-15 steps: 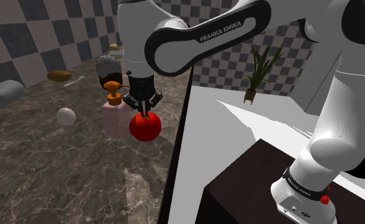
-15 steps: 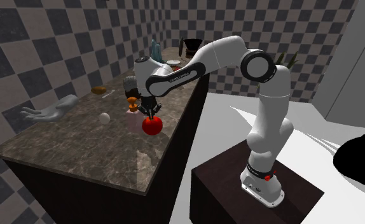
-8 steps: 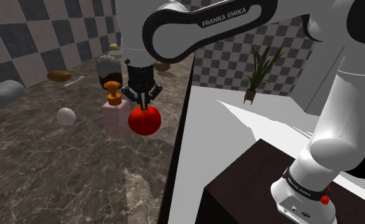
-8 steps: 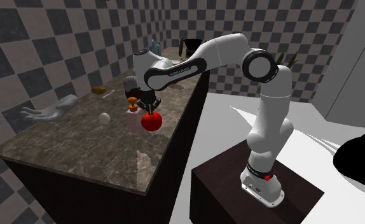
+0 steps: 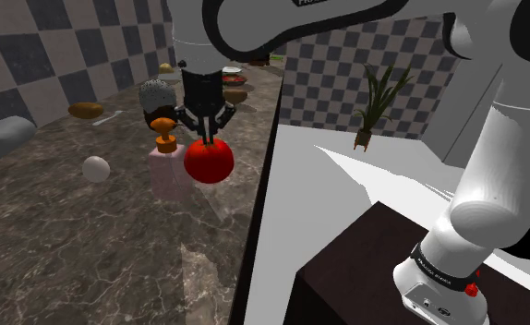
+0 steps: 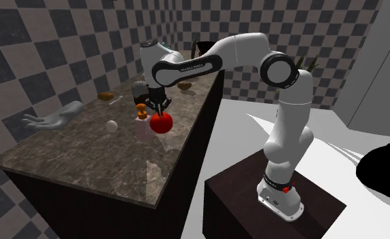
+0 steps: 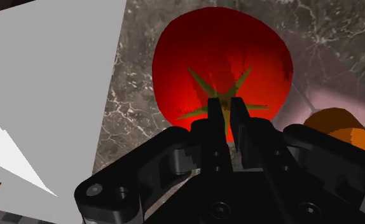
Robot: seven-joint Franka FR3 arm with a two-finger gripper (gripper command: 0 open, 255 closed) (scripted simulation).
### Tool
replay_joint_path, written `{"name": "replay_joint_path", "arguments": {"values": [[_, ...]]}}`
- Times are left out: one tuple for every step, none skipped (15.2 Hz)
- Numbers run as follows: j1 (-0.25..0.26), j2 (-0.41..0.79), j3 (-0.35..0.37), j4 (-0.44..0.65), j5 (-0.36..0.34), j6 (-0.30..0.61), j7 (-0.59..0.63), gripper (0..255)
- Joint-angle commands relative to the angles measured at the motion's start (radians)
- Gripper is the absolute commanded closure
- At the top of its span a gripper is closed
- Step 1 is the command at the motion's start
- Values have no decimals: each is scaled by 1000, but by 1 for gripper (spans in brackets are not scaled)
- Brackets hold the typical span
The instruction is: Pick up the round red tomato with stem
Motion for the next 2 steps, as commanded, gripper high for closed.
{"name": "replay_joint_path", "arguments": {"values": [[2, 0, 1, 17, 1, -17, -2, 255], [2, 0, 1, 17, 1, -17, -2, 255]]}}
